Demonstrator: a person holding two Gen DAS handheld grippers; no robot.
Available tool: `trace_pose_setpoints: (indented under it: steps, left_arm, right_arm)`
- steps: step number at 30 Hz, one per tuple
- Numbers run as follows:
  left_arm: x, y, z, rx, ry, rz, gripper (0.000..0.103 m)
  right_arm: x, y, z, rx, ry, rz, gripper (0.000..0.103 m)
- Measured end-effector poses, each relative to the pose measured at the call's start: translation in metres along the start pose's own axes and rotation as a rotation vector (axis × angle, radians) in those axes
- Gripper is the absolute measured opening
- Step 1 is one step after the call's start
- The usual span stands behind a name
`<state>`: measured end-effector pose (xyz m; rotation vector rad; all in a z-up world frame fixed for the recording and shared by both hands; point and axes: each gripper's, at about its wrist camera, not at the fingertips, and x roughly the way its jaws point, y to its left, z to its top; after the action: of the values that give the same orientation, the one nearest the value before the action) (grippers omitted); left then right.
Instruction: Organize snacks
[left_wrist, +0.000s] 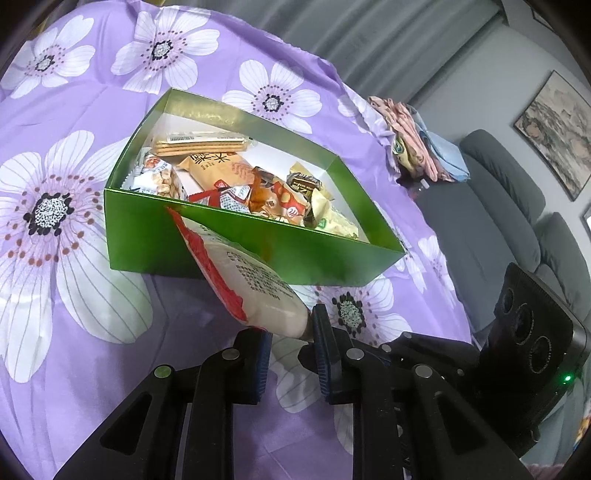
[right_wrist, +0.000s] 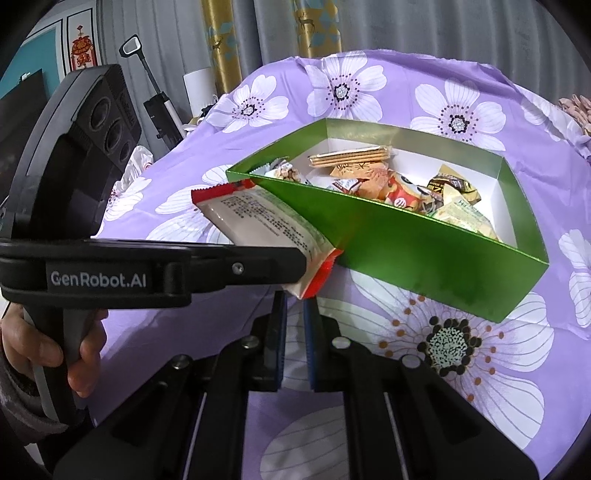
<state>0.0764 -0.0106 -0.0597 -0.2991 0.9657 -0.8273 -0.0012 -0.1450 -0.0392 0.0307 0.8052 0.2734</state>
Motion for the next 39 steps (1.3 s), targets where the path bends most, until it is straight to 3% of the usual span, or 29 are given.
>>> trace_pose_setpoints:
  steps: [17,20,23,24,25,27,32,35,39]
  left_arm:
    - [-0.026,-0.026,-0.003,0.065,-0.051,0.003,0.017]
    - [-0.023,-0.021,-0.005,0.042,-0.030,0.011,0.017]
    - [-0.020,-0.006,-0.008,-0.015,-0.001,0.050,0.017]
    - [-0.020,-0.002,-0.009,-0.024,0.001,0.072,0.017]
    - [-0.021,0.006,-0.010,-0.032,0.006,0.101,0.017]
    - [-0.022,0.018,-0.009,-0.061,0.011,0.129,0.018]
    - [-0.024,0.043,-0.011,-0.122,0.034,0.203,0.024]
    - [-0.030,0.052,-0.019,-0.137,0.035,0.237,0.033]
    - [-0.038,0.056,-0.023,-0.153,0.021,0.237,0.035]
  right_arm:
    - [-0.029,0.009,0.006,-0.035,-0.075,0.020,0.008]
    - [-0.023,0.007,0.005,-0.025,-0.032,0.005,0.008]
    - [-0.015,-0.008,-0.001,0.058,0.011,0.020,0.015]
    - [-0.015,-0.011,-0.005,0.082,0.012,0.019,0.029]
    - [-0.014,-0.015,-0.008,0.102,0.011,0.016,0.055]
    - [-0.013,-0.018,-0.014,0.122,0.001,0.013,0.078]
    - [0.002,-0.016,-0.014,0.182,0.038,0.090,0.078]
    - [0.016,-0.004,-0.012,0.152,0.062,0.123,0.078]
    - [0.035,0.008,-0.009,0.123,0.100,0.160,0.072]
